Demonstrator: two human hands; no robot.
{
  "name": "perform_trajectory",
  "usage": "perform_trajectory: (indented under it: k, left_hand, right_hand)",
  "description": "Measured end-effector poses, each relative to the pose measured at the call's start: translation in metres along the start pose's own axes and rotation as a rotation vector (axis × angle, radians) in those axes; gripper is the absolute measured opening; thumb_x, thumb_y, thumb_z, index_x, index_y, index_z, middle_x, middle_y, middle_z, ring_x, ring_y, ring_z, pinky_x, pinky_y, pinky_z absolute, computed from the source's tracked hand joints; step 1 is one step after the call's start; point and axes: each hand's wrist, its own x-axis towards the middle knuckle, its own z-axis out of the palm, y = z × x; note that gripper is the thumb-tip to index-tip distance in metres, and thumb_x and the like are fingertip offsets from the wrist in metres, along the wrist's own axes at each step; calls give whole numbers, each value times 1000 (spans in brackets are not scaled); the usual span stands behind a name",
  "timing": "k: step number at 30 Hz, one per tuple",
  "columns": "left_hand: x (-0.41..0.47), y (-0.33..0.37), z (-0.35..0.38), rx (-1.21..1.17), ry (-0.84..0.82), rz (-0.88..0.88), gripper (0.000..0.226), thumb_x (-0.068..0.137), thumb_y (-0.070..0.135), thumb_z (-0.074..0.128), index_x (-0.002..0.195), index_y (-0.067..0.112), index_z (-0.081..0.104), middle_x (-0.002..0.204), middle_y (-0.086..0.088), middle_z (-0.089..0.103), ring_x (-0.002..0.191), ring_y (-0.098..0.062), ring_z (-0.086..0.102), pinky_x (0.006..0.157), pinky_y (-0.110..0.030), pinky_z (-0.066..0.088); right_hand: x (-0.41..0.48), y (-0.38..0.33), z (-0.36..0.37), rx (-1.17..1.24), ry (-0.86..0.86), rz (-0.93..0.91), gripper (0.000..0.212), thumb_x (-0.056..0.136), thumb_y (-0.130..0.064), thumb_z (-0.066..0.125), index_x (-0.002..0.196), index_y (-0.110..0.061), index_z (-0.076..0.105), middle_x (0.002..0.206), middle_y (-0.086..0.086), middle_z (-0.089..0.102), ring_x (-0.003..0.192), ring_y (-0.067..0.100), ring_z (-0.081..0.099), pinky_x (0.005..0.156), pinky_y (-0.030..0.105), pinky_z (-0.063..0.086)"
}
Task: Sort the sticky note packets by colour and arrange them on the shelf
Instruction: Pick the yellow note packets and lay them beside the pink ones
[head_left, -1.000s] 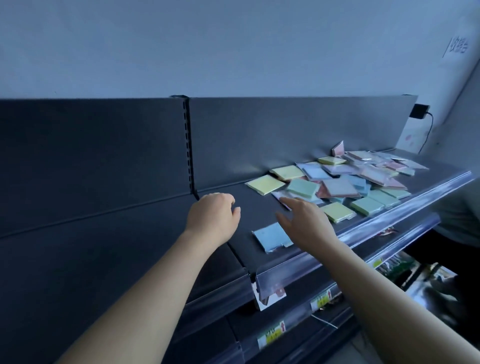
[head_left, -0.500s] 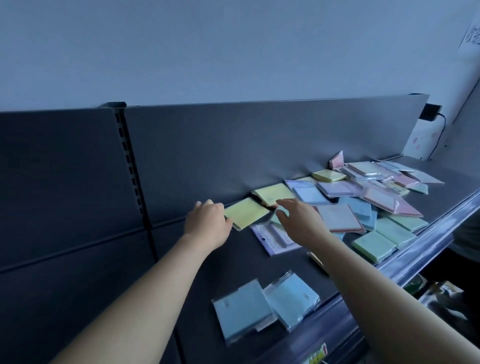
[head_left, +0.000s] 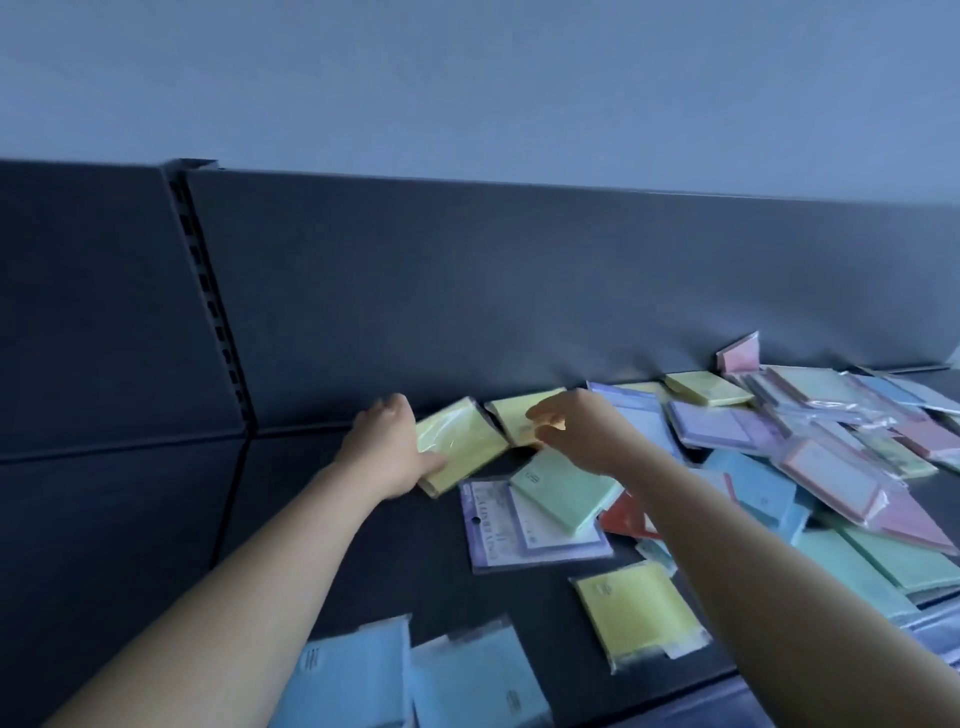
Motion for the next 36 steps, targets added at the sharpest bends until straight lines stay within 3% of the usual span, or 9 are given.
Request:
perform_trajectory:
  k: [2, 6, 11, 18, 22, 26, 29, 33, 36]
  left_hand:
    - [-7, -3, -3, -72, 3, -38, 52, 82, 39, 73, 115, 9, 44, 118, -6, 54, 99, -23, 52, 76, -32, 42]
    - [-15, -7, -7, -128, 14, -67, 51, 80, 32, 76, 120, 14, 50, 120, 1, 56, 102, -20, 55, 84, -34, 48]
    - [-22, -9, -11, -161, 5, -89, 32, 80, 24, 74, 103, 18, 53, 102, 5, 56, 87, -18, 58, 70, -32, 47]
    - [-31, -14, -7, -240, 51, -129, 39, 87, 20, 66, 118, 14, 44, 111, 4, 46, 95, -19, 51, 67, -29, 42]
    - [-37, -17, -9, -267, 117, -145, 31, 91, 15, 57, 115, 15, 38, 110, 1, 47, 87, -18, 50, 59, -26, 39]
    - [-46, -25, -16, -279, 178, -165, 38, 94, 13, 51, 128, 16, 36, 113, 3, 46, 94, -21, 53, 62, -27, 40]
    - [-51, -35, -23, -355, 235, -193, 23, 93, 13, 44, 116, 15, 45, 107, -1, 56, 87, -25, 62, 67, -37, 49]
    - [-63, -52, -37, -437, 299, -226, 20, 93, 12, 36, 109, 14, 47, 101, -2, 55, 86, -27, 63, 76, -47, 56]
    - [-77, -73, -47, -433, 354, -246, 19, 93, 11, 35, 106, 15, 48, 101, -2, 56, 84, -25, 62, 60, -36, 48]
  right_hand:
    - [11, 4, -5, -38, -38, -19, 48, 89, -24, 63, 135, -15, 53, 142, 6, 49, 127, 24, 47, 105, 31, 36]
    - [28, 6, -6, -64, -220, 40, 76, 91, -40, 60, 151, -15, 22, 156, 9, 24, 143, 25, 23, 115, 35, 21]
    - [39, 12, -4, -39, -259, 90, 88, 80, -53, 67, 151, -25, 22, 149, 14, 26, 138, 32, 26, 114, 41, 27]
    - [38, 6, -1, -72, -187, 77, 100, 65, -64, 75, 147, -26, 31, 139, 10, 35, 129, 31, 32, 106, 37, 32]
    - [32, -12, -2, 115, -64, -4, 86, 63, -41, 86, 136, -21, 44, 116, 1, 28, 85, 19, 50, 77, 22, 38]
    - [30, -28, -6, 289, 46, -50, 52, 72, -22, 82, 118, -24, 58, 113, 3, 45, 72, 13, 51, 56, 16, 37]
    - [29, -42, -11, 471, 151, -83, 32, 75, -13, 77, 99, -22, 58, 94, 1, 56, 77, 17, 53, 54, 19, 37]
    - [23, -71, -13, 584, 188, -113, 31, 75, -13, 78, 100, -21, 62, 87, -1, 56, 75, 16, 53, 62, 23, 40]
    - [15, -102, -8, 678, 132, -139, 19, 74, -10, 76, 86, -22, 69, 70, -3, 50, 59, 12, 45, 51, 21, 38]
